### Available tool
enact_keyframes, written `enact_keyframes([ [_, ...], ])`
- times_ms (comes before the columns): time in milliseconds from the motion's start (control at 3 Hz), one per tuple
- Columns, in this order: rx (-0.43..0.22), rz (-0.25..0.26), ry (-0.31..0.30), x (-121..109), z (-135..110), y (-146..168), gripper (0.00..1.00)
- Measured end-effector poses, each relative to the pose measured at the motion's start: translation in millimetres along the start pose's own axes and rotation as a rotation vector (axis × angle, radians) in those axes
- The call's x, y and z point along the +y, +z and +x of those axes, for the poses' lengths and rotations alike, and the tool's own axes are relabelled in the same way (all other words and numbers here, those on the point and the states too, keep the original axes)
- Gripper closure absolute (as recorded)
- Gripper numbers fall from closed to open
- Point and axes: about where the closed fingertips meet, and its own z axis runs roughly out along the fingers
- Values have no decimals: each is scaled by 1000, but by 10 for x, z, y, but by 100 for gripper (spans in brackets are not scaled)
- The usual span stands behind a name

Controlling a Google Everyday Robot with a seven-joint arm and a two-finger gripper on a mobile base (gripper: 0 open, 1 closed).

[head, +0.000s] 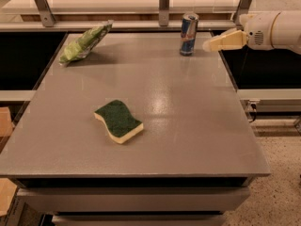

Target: Move redbull can near sponge

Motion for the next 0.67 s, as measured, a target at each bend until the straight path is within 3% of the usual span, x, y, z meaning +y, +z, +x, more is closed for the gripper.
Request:
enact_keyframes([
  [667,-55,-14,-23,-71,-190,273,0],
])
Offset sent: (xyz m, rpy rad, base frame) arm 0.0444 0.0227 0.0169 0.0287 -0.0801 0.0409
